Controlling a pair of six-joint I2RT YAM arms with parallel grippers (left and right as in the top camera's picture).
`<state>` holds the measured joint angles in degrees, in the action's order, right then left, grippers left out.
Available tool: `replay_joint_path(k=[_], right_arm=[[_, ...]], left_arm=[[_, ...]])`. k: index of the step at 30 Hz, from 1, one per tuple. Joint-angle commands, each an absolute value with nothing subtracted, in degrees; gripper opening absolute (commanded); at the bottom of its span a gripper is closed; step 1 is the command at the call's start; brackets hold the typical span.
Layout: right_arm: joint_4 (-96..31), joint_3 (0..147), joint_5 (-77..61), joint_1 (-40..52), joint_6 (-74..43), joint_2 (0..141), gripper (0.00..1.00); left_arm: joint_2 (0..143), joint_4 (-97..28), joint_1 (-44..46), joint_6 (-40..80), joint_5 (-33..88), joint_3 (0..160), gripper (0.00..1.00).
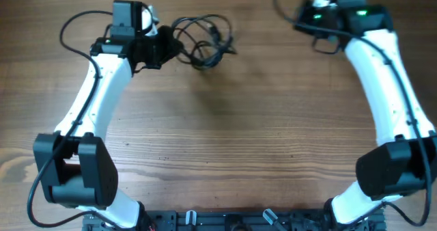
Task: Untangle cables
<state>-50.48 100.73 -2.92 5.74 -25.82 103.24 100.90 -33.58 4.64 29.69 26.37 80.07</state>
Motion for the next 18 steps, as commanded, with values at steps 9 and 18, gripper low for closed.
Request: replay_joint_path(k=[9, 18], right_arm=[[-44.95, 102.87, -33.5, 15.14, -10.94, 100.68, 0.38], [-43.42, 102.63, -24.16, 24.34, -27.05, 101.8, 0.41]], left_arm=[[101.25, -30.3, 3.42, 18.04, 42.22, 79.83, 0.04], [101.25, -31.53, 3.79, 24.93, 42.15, 79.83, 0.04]])
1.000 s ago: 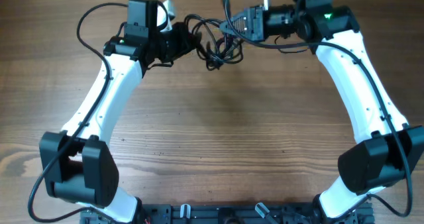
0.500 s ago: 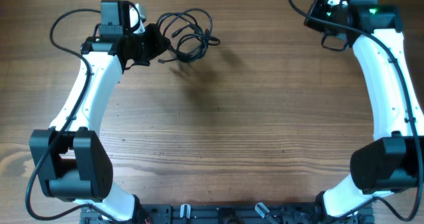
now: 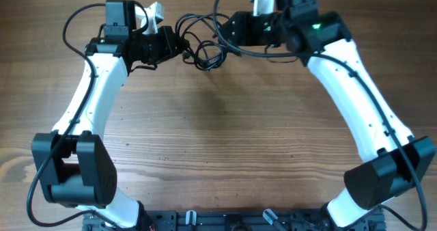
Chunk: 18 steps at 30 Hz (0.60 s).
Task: Untangle cables
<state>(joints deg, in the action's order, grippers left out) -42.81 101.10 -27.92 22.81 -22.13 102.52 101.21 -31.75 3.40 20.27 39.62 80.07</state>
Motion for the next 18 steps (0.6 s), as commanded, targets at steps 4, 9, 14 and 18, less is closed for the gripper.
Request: replay_joint_path(k=[4, 9, 14, 18], right_arm=[[-46.57, 102.61, -23.38, 25.15, -26.94, 102.02, 0.41], [-50.22, 102.61, -19.29, 25.26, -27.11, 102.17, 0.41], [-48.86, 102.63, -7.6, 24.93, -26.83, 102.17, 0.4], [-42.87, 102.63, -6.57, 23.77, -19.14, 102.28, 0.41]], left_arm=[[101.25, -31.31, 3.44, 35.33, 42.15, 79.83, 0.04], [101.25, -31.07, 3.42, 40.62, 42.15, 79.83, 0.04], [101.25, -31.16, 3.53, 31.66, 42.22, 79.83, 0.04], [101.25, -31.75, 3.53, 22.61, 45.06, 79.83, 0.04]])
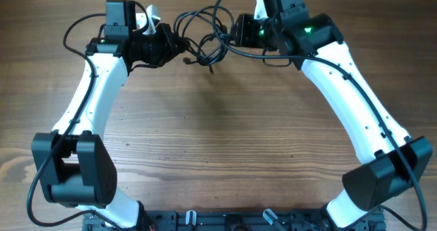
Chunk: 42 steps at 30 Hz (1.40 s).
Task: Untangle cables
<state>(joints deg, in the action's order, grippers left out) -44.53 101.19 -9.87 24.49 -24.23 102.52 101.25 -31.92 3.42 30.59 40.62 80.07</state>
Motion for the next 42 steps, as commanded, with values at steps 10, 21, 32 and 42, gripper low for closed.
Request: replay_joint_path(k=[10, 21, 32, 42], right_arm=[[-42.61, 102.61, -14.57, 23.92, -13.65, 111.0, 0.37], [-35.68, 109.4, 0.78, 14.98, -16.64, 105.78, 0.04], [-30.04, 109.56, 39.53, 8.54, -16.69, 100.4, 0.05], [-6.81, 109.56, 36.21, 7.35, 10.07, 100.4, 0.04]], left_arm=[[101.25, -31.77, 3.53, 22.68, 47.62, 79.83, 0.04], [101.25, -36.75, 3.51, 19.75, 43.33, 79.83, 0.04], [101.25, -41.45, 3.51, 18.37, 31.4, 79.83, 0.04], [101.25, -45.3, 3.4, 10.85, 26.24, 79.83, 0.04]])
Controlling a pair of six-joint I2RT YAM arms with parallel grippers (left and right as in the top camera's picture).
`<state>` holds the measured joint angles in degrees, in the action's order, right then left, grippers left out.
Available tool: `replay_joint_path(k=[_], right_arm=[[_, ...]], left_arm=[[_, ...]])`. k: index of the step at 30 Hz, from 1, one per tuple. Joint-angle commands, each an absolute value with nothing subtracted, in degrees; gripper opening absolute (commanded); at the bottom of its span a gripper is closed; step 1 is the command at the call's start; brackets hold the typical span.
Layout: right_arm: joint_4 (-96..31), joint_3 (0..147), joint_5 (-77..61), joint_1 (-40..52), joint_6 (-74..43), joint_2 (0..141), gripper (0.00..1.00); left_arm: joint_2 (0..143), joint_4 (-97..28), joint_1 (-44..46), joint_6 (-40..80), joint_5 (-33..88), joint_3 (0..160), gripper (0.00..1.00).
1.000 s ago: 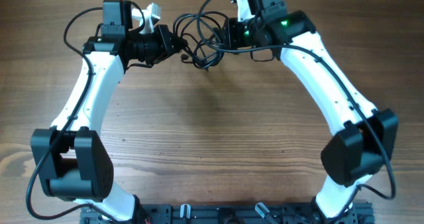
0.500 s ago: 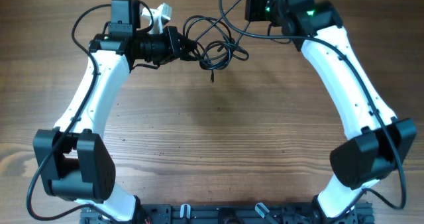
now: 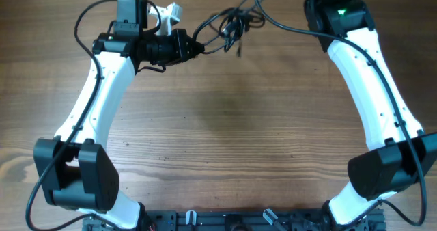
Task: Untangle cables
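The black cable bundle (image 3: 231, 22) hangs as a narrow, drawn-out knot at the back middle of the wooden table (image 3: 218, 135). My left gripper (image 3: 198, 48) points right and is shut on a strand at the bundle's left end. From the knot, strands run up and right to the frame's top edge. My right arm (image 3: 355, 60) reaches to the back right. Its wrist (image 3: 331, 2) sits at the top edge and its fingers are cut off there. Whether they hold a strand is hidden.
A thin black lead (image 3: 287, 27) sweeps from the top edge to the right wrist. Both arm bases stand at the front corners, with a black rail (image 3: 225, 221) along the front edge between them.
My right arm has drawn back from the knot to the back right corner. The bundle has shifted right and been stretched thin. My left gripper keeps its hold and sits slightly further right.
At first the loose tangle lay by my left gripper with the right arm far off at the back right. Then the right gripper was at the tangle's right side, and stayed there. Now it is back at the corner and the tangle is pulled narrow.
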<state>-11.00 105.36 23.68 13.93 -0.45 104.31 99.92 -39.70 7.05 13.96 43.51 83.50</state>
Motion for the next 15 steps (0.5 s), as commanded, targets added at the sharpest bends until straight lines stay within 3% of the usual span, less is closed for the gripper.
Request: replay_joint_path(k=[1, 6, 8, 11, 12, 13, 15], right_arm=[[-12.12, 109.56, 27.07, 7.66, 10.55, 100.4, 0.04], [-42.33, 109.47, -26.3, 9.87, 1.23, 101.67, 0.08], [-47.72, 109.01, -36.4, 11.57, 1.02, 102.72, 0.11], [-52.27, 108.99, -38.22, 16.36, 0.89, 105.25, 0.17], [-52.84, 108.99, -37.82, 18.24, 0.89, 106.26, 0.26], [-53.06, 108.99, -32.99, 21.08, -1.85, 107.98, 0.4], [-53.15, 108.99, -18.52, 22.96, -13.82, 110.21, 0.41]], left_arm=[[101.25, -45.23, 3.4, 10.87, 26.28, 79.83, 0.04], [101.25, -41.76, 3.42, 10.9, 33.89, 79.83, 0.04], [101.25, -38.94, 3.42, 11.25, 38.59, 79.83, 0.04], [101.25, -35.05, 3.79, 13.13, 42.72, 79.83, 0.04], [101.25, -33.95, 4.05, 14.02, 43.75, 79.83, 0.04], [101.25, -32.8, 4.45, 14.39, 45.71, 79.83, 0.04], [101.25, -33.04, 4.64, 14.37, 47.64, 79.83, 0.04]])
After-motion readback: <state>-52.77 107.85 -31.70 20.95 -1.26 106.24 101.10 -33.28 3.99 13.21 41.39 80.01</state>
